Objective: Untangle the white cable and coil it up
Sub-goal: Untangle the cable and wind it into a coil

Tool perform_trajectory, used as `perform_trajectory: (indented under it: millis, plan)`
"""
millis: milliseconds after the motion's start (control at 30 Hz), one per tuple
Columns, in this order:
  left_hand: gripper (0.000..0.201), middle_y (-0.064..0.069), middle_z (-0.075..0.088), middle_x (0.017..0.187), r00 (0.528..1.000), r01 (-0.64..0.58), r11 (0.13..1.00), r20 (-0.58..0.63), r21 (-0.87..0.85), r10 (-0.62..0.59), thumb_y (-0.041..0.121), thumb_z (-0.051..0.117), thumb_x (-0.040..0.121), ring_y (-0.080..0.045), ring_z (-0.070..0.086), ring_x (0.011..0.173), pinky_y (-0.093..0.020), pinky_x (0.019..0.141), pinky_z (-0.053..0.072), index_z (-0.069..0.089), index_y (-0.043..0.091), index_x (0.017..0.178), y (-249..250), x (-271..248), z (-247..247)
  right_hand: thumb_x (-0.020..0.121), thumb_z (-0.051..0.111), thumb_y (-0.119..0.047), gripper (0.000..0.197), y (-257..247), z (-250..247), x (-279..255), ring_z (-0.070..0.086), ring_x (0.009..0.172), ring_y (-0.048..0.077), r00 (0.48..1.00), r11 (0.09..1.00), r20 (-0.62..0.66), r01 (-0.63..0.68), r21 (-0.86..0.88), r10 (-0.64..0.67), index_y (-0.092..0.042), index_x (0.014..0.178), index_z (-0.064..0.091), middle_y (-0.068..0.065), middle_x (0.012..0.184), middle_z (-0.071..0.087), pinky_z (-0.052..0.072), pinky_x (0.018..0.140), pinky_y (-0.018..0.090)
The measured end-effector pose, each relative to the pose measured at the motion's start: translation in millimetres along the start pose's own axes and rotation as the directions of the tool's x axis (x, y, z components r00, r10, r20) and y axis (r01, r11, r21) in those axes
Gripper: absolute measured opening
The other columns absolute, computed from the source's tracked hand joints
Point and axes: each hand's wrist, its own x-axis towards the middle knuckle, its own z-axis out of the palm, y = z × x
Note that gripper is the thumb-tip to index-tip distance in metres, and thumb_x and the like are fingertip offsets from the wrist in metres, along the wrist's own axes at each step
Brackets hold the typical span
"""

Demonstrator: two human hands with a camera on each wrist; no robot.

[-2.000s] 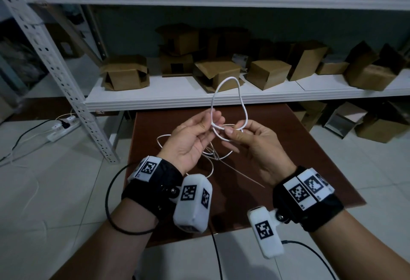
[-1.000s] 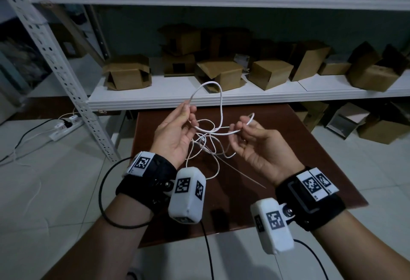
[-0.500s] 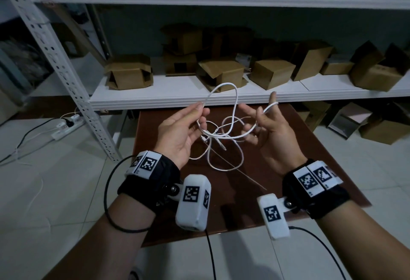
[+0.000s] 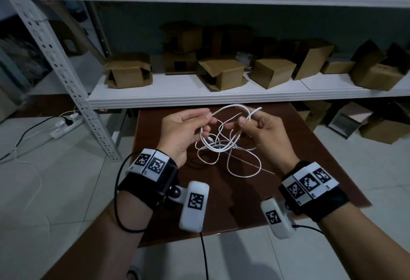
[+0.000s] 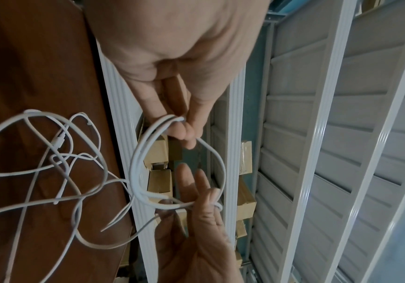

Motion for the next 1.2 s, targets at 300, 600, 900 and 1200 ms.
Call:
perform_trajectory:
  millis: [300, 600, 900, 1200]
  plan:
    - [0.035, -0.017, 0.081, 0.098, 0.989, 0.134, 0.964, 0.099, -0.228, -0.114, 0.025, 0.068, 0.102, -0.01, 0.073, 0.07, -0.021, 0.068, 0.062, 0.069, -0.006, 0.118, 3.6, 2.4, 3.2, 0.103, 0.057, -0.001, 0.015, 1.3, 0.8, -1.8, 0.077, 0.068, 0.019, 0.991, 0.985, -0.061, -0.111, 0.131, 0.12, 0.009, 0.101, 0.066, 0.018, 0.082, 0.079, 0.06, 0.061, 0.021]
    - [0.071, -0.023, 0.075, 0.125, 0.921, 0.282, 0.939, 0.33, -0.194, -0.209, 0.057, 0.039, 0.109, -0.035, 0.072, 0.122, -0.038, 0.103, 0.056, 0.066, -0.006, 0.131, 8.4, -9.1, 9.8, 0.102, 0.061, -0.002, 0.013, 6.4, 7.7, -0.7, 0.077, 0.07, 0.022, 0.973, 0.979, -0.202, -0.073, 0.19, 0.111, 0.005, 0.097, 0.07, 0.02, 0.085, 0.077, 0.065, 0.068, 0.027]
    - [0.035, 0.009, 0.037, 0.056, 0.956, 0.143, 0.925, 0.291, -0.353, -0.036, 0.03, 0.037, 0.116, -0.004, 0.033, 0.045, -0.018, 0.044, 0.031, 0.051, 0.015, 0.088, 5.2, -8.2, 18.1, 0.103, 0.058, -0.008, 0.017, 1.1, 18.0, -5.6, 0.073, 0.074, 0.014, 0.968, 0.912, -0.106, -0.173, 0.372, 0.227, 0.002, 0.108, 0.071, 0.013, 0.09, 0.079, 0.057, 0.063, 0.022]
    - [0.037, 0.012, 0.029, 0.054, 0.941, 0.086, 0.954, 0.339, -0.288, 0.017, 0.03, 0.036, 0.115, -0.002, 0.023, 0.042, -0.018, 0.041, 0.02, 0.049, 0.016, 0.083, 17.0, 0.3, 5.7, 0.1, 0.059, -0.035, 0.042, -16.2, 1.5, -4.1, 0.075, 0.103, 0.03, 0.945, 0.532, 0.151, -0.29, 0.796, 0.291, 0.004, 0.104, 0.073, 0.013, 0.086, 0.074, 0.059, 0.097, 0.038]
